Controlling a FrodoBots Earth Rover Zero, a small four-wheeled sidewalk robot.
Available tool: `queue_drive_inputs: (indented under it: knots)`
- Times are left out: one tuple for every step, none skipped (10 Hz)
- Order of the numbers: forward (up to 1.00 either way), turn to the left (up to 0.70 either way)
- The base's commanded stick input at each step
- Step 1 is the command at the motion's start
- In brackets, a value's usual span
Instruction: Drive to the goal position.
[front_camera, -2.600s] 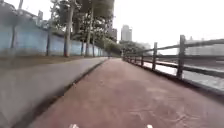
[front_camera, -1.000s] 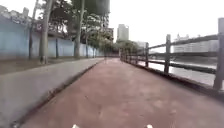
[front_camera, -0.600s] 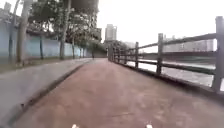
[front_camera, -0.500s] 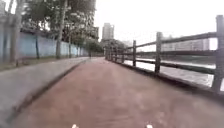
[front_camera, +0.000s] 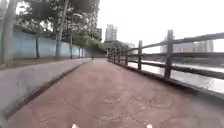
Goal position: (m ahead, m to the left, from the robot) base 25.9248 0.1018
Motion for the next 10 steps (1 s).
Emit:
queue_drive_inputs:
  knots:
    - [1.0,0.0]
    - [1.0,0.0]
    - [1.0,0.0]
    - [1.0,0.0]
    - [1.0,0.0]
    - [1.0,0.0]
    - [1.0,0.0]
    - [1.0,0.0]
    - [1.0,0.0]
    - [1.0,0.0]
